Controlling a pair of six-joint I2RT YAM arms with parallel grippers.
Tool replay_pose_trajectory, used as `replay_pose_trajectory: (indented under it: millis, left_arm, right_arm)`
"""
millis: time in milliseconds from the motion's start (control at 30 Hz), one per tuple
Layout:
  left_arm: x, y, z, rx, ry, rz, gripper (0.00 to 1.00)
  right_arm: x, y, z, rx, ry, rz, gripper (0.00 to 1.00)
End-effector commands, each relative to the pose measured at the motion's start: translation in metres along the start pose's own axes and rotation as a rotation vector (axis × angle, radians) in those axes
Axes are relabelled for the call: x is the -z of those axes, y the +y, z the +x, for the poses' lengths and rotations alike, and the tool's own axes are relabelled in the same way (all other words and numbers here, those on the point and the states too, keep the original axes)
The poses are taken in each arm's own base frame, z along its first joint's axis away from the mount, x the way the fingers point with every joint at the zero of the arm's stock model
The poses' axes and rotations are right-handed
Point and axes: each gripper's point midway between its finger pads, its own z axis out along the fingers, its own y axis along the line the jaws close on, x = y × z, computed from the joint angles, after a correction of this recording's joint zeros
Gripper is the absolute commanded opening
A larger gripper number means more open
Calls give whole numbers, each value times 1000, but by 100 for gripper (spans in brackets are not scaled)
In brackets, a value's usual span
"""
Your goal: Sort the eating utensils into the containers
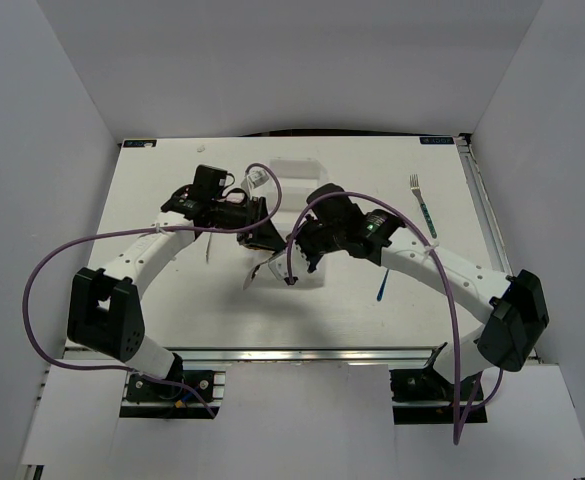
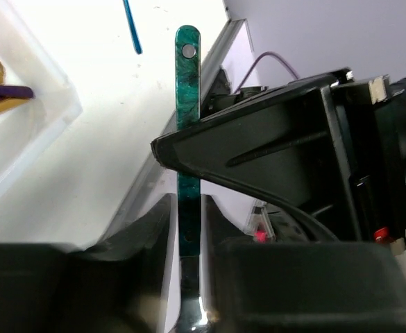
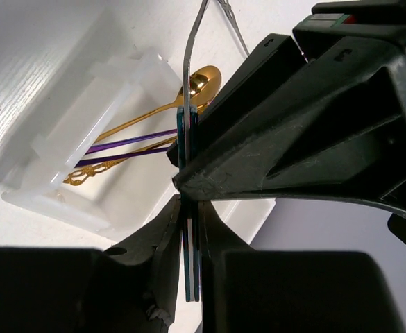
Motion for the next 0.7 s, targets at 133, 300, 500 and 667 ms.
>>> replay_pose_trajectory:
  millis: [133, 300, 500, 667]
  left_arm:
    - [8, -13, -28, -102, -59, -68, 64]
    - [25, -24, -72, -180, -172, -160, 72]
    - [96, 8, -133, -214, -501, -544, 72]
    - [159, 21, -126, -223, -742, -699, 69]
  right_arm:
    - [5, 0, -9, 11, -36, 5, 0]
    - [3, 12, -15, -46, -75, 12, 0]
    - [-2, 9, -19, -253, -125, 118, 0]
    - [-8, -1, 6, -737, -197, 248, 0]
